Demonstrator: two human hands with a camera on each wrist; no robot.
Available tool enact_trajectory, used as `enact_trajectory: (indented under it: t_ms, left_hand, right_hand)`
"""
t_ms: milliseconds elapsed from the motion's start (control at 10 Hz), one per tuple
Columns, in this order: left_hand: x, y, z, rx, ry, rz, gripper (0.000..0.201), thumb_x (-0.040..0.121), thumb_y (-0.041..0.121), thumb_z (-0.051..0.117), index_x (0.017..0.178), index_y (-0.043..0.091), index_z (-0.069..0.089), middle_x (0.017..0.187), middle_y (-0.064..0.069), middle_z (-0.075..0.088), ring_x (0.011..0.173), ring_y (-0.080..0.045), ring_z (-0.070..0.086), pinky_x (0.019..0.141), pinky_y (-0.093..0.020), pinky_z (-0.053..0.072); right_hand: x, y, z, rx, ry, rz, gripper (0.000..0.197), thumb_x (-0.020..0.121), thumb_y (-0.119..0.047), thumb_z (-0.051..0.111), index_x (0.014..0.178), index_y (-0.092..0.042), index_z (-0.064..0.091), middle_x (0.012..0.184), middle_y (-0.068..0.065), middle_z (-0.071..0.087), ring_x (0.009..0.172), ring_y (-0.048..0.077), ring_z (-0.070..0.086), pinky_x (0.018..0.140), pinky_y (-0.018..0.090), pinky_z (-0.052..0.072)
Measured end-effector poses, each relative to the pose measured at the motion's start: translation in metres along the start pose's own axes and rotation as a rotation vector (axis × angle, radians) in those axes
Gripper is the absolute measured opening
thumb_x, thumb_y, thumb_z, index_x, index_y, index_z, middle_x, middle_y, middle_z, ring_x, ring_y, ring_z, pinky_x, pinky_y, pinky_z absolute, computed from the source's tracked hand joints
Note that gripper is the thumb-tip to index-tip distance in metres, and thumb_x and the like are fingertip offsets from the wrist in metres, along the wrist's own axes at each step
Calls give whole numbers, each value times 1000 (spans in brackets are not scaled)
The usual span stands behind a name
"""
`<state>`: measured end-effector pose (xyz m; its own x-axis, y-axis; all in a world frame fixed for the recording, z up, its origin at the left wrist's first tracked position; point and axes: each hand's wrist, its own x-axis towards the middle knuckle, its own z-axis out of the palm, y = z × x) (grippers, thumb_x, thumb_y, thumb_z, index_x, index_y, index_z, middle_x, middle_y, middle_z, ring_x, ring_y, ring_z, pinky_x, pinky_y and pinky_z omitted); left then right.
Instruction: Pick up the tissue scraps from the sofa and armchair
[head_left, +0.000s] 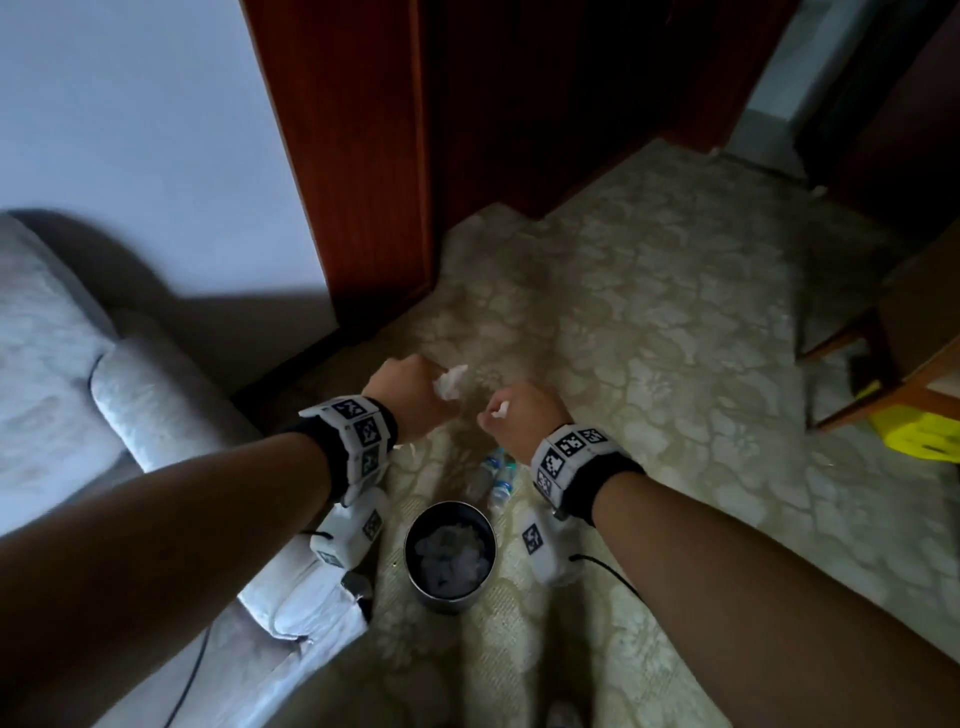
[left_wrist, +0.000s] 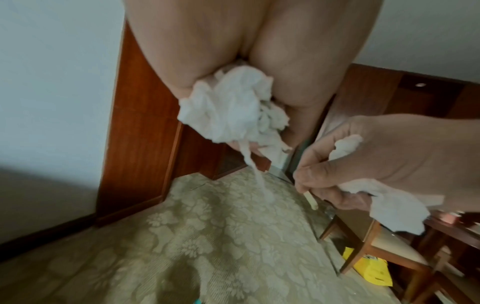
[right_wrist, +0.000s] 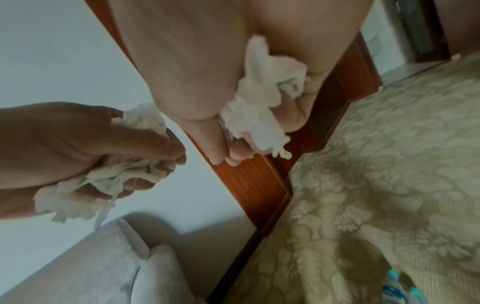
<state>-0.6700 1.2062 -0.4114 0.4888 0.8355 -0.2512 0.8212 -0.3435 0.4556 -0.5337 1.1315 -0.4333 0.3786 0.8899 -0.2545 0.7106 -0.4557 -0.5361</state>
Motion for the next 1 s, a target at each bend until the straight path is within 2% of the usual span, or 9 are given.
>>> enact_trajectory:
  t_ms: [200,300,400,500,600,700,800,900,1000]
  left_hand:
    - [52,-67,138,-86,-52,-150,17,83,35,65,81,18,66,75,-2,72,71,-20,69,69,-35,60]
    - [73,-105,218,-87,-88,-195,14,79,35,64,78,21,63,71,0,70,67,-17,67,59,-27,53]
    - [98,-138,295,-85,-144,-234,14,79,39,62,84,26,60,80,0,66,66,-17,63,49,-21,42]
    - [120,-162,363,-64,-205,-238,17,83,37,61,92,23,58,88,-1,63,76,-22,61,49,-23,42]
    - [136,-183,415,-41,-236,-242,24,84,33,60,102,17,61,99,-7,69,91,-27,66,67,-29,51]
    - [148,-200,448,-25,-232,-269,29,85,29,61,112,17,61,104,-7,71,96,-26,67,81,-33,55]
    - [153,-206,461,-11,-222,-276,43,80,33,67,120,21,57,112,-1,67,102,-22,64,86,-32,53]
    - [156,-209,466,-4,-208,-276,51,75,39,72,121,26,55,116,-1,64,101,-20,64,85,-34,54]
    - [158,-204,463,16,-179,-263,59,74,42,75,126,24,54,119,-4,61,105,-22,61,83,-31,51]
  right_hand:
    - [63,89,119,-11,-109,-49,19,85,-24,64,84,-8,73,83,12,73,72,26,67,61,26,54]
    - [92,145,188,-35,-171,-35,23,82,-28,63,83,-7,72,83,15,73,77,30,68,69,34,59]
    - [120,195,251,-69,-211,-57,20,84,-25,62,85,-9,72,90,13,71,84,30,67,71,29,56]
    - [140,233,307,-110,-255,-104,14,82,-18,61,88,-7,67,93,15,69,87,32,66,77,36,57]
    - [154,260,351,-142,-334,-127,17,80,-16,61,96,-11,61,96,13,67,88,33,65,73,33,55]
    - [166,281,372,-196,-408,-161,24,84,-14,61,106,-6,59,103,13,64,95,32,62,68,28,44]
    - [174,293,379,-204,-438,-160,31,83,-19,65,111,-8,57,106,11,60,105,30,60,73,28,45]
    - [181,298,383,-117,-428,-121,46,80,-22,70,122,-10,56,115,10,64,106,27,61,81,28,49]
    - [188,297,379,-88,-413,-132,36,80,-21,69,113,-9,64,111,10,68,102,27,64,89,33,52]
